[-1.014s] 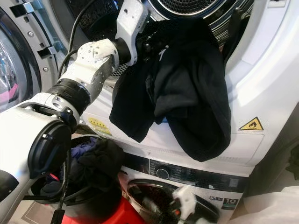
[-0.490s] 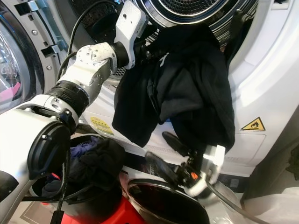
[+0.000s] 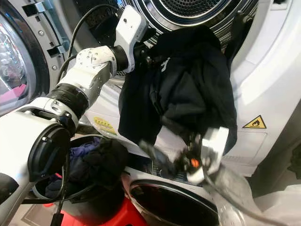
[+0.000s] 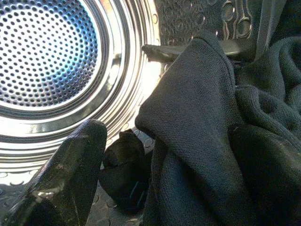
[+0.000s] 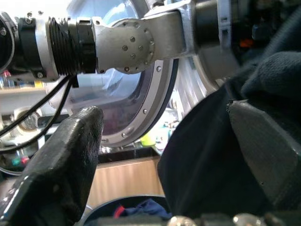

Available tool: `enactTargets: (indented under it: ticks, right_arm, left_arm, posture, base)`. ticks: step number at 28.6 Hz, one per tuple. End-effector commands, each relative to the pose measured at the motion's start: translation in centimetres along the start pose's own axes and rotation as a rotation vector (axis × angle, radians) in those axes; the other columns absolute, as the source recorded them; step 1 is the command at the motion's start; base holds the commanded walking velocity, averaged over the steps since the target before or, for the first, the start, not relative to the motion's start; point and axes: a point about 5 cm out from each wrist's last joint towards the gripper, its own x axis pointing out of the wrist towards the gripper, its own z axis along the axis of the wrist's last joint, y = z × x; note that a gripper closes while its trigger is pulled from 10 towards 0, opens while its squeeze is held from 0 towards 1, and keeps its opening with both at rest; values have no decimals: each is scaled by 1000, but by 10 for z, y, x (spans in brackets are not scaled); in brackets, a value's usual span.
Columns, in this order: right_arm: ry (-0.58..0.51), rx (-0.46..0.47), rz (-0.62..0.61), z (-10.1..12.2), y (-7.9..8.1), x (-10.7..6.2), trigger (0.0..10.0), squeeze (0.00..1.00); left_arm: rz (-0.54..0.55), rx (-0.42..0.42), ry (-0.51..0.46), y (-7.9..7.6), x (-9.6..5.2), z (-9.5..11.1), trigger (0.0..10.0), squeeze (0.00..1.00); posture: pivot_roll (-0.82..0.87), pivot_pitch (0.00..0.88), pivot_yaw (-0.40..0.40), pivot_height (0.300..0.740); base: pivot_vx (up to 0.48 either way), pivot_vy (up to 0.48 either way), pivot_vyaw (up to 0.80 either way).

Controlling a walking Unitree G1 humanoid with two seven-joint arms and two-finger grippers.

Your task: Clothes washing

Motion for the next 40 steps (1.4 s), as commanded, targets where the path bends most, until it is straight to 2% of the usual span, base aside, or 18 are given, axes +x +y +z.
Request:
enactTargets:
  ticks: [1,2,5,8,11,17,27,34,37,38,40]
  right_arm:
    - [102,-67,64,-7,8,10,10000,0]
    - [102,-67,64,-7,8,10,10000,0]
    - [211,-132,71,-18,6,13,10000,0]
    - [239,-159,59,-20,1,16,10000,0]
    - [234,-177,44,-19,-1,20,10000,0]
    - [229,-281,-54,-18,-14,37,10000,0]
    - [240,-404,-135,-15,-30,48,10000,0]
    - [233,-432,-158,-13,-36,51,10000,0]
    - [231,-435,-158,-13,-36,51,10000,0]
    - [229,-439,-160,-14,-37,52,10000,0]
    - [227,-445,-163,-14,-38,53,10000,0]
  left_arm:
    - [8,-10,30,5,-6,-7,10000,1000]
    - [8,-10,30,5,-6,-7,10000,1000]
    - [8,-8,33,5,-6,-8,10000,1000]
    - [8,-10,30,5,-6,-7,10000,1000]
    - [7,-11,26,5,-6,-6,10000,1000]
    - [-3,-13,13,4,-4,-3,10000,1000]
    - [-15,-24,-15,4,-3,3,10000,1000]
    - [-35,-54,-89,9,-2,20,10000,1000]
    - [-94,-74,-105,8,-2,25,10000,1000]
    - [-164,-70,-111,6,-3,29,10000,1000]
    - [-231,-49,-122,4,-4,33,10000,1000]
  posture:
    - [-124,0,167,740]
    - [-124,0,167,740]
    - [-126,0,165,740]
    - [-123,0,164,740]
    - [-124,0,163,740]
    - [-121,0,164,740]
    - [-117,0,161,740]
    - [-111,0,158,740]
    - [-109,0,160,740]
    - [-112,0,163,740]
    - [-111,0,164,740]
  base:
    - [0,0,0]
    - [0,0,0]
    - [0,0,0]
    - [0,0,0]
    - [0,0,0]
    - [0,0,0]
    - [0,0,0]
    - [0,0,0]
    - [0,0,0]
    - [0,0,0]
    - [0,0,0]
